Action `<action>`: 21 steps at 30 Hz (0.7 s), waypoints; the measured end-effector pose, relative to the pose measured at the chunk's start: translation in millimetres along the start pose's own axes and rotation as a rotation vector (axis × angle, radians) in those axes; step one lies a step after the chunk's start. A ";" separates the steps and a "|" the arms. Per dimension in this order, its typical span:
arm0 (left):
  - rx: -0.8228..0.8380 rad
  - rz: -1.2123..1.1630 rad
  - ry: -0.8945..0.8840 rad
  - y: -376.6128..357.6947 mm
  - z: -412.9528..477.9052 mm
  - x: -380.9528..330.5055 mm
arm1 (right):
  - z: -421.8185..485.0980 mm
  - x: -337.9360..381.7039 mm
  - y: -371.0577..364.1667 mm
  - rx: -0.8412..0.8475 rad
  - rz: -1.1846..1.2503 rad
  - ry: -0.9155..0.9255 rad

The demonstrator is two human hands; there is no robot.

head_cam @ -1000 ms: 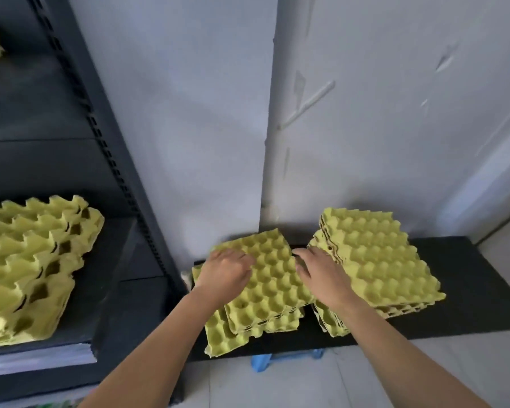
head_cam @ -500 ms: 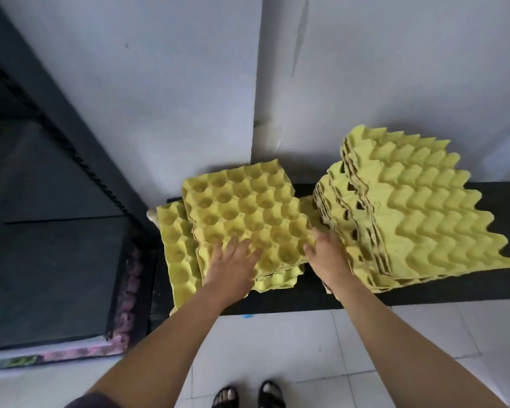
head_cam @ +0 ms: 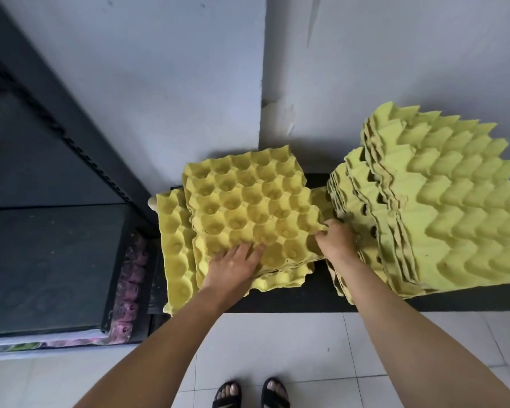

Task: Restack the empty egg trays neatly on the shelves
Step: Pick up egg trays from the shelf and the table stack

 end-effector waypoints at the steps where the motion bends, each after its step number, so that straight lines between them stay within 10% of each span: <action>1: -0.027 -0.023 -0.015 4.7 -1.0 -0.6 | -1.4 1.3 1.8 0.016 0.058 -0.020; 21: -0.210 -0.033 -0.009 76.6 -26.2 7.5 | -46.7 36.4 60.5 -0.092 0.631 -0.037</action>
Point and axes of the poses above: each hand's wrist, its own z-axis towards the middle knuckle, its own y-axis out of the back of the hand, x = y × z, the point moved 10 cm from there along z, towards the middle knuckle, and after that the axes turned 2 degrees about y, right-handed, at the moved point
